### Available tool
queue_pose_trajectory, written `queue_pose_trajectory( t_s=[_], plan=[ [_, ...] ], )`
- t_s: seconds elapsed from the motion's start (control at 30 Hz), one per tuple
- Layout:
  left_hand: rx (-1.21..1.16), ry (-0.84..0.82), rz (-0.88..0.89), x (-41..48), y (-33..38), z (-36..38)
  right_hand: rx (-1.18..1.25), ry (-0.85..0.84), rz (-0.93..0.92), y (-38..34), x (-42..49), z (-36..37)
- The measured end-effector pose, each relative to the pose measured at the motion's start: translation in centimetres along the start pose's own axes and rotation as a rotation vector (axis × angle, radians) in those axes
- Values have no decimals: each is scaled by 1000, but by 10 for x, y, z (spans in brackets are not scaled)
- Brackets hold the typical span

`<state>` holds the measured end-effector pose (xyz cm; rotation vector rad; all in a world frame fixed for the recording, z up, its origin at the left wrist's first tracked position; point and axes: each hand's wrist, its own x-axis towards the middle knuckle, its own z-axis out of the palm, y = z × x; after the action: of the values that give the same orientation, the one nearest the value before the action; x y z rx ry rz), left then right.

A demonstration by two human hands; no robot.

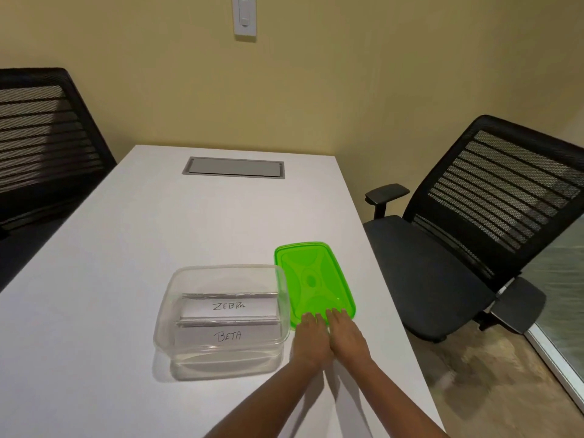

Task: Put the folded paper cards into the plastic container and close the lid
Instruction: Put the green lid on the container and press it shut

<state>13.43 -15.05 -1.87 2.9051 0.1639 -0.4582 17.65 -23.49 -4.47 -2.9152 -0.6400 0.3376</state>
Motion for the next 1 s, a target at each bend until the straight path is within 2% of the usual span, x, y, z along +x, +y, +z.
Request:
queue_pose_trajectory(
  t_s=[0.1,0.27,0.4,0.5,0.57,0.7,0.9,1.0],
  plan=[
    [-24,-52,-53,10,-6,8,40,84,-72,4,7,0],
    [-111,-72,-77,14,-12,18,-110,117,-108,7,11,-1],
    [-151,-60,-64,14,-14,15,-233,103,-144,9,11,-3],
    [-183,-33,-71,9,-11,11,-203,70,-139,15,8,-4],
    [-224,16,-60,6,-10,6,-250,82,-123,20,3,-12],
    [-322,138,18,-3,-7,-7,-186,40,-93,25,3,-34],
    [-475,370,152,-22,-7,-40,51,277,16,14,2,-74],
    [-508,462,153,-31,-14,-56,215,402,32,4,-6,-96]
  ],
)
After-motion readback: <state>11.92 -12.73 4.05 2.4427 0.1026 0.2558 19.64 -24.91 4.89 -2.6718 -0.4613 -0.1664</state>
